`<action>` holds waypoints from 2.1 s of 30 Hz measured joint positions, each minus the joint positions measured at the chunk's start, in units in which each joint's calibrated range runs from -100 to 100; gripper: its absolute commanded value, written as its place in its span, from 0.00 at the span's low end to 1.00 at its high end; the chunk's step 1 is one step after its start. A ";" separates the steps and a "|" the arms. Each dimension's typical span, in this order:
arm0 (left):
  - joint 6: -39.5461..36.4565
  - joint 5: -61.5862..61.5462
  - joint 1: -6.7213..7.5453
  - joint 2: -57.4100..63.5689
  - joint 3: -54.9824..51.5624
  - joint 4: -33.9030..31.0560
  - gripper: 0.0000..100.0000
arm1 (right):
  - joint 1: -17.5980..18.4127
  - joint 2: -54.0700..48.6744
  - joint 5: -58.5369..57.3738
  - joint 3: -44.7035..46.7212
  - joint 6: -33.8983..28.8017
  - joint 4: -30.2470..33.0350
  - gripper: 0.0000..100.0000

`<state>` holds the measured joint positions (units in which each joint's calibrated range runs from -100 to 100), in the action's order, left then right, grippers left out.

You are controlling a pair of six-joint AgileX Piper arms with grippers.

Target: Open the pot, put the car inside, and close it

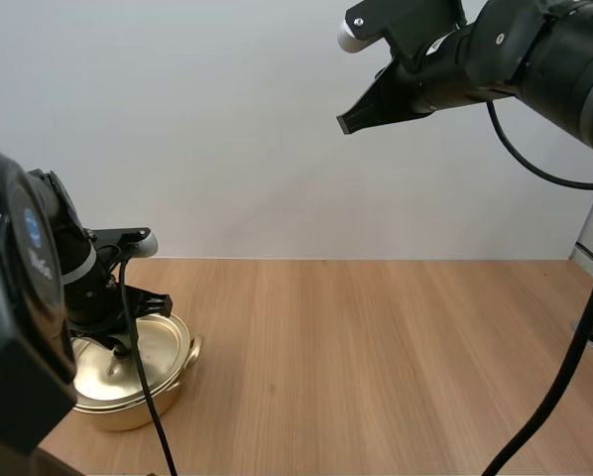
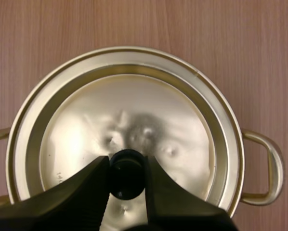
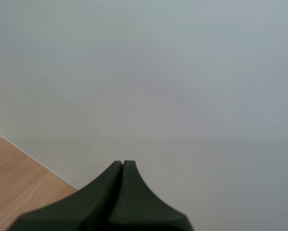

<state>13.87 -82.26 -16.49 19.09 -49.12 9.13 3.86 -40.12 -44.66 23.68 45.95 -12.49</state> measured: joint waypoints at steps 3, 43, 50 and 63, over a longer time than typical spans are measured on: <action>0.00 0.00 0.00 -0.08 0.00 -0.40 0.34 | 0.00 0.00 -0.57 0.00 0.00 0.00 0.00; 4.97 24.50 1.49 59.61 2.24 39.86 1.00 | 0.00 -15.86 -0.19 4.25 0.23 1.29 0.00; -3.43 31.25 9.29 72.10 -8.52 34.26 1.00 | -2.84 -27.03 -1.72 17.47 -2.55 -4.24 0.00; -22.36 44.17 20.47 74.75 -32.42 12.06 1.00 | -5.81 -46.36 14.24 43.54 -3.04 -4.51 0.00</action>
<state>-8.49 -38.09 3.98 93.84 -81.55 21.18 -1.94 -86.47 -30.42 67.22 42.92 -17.00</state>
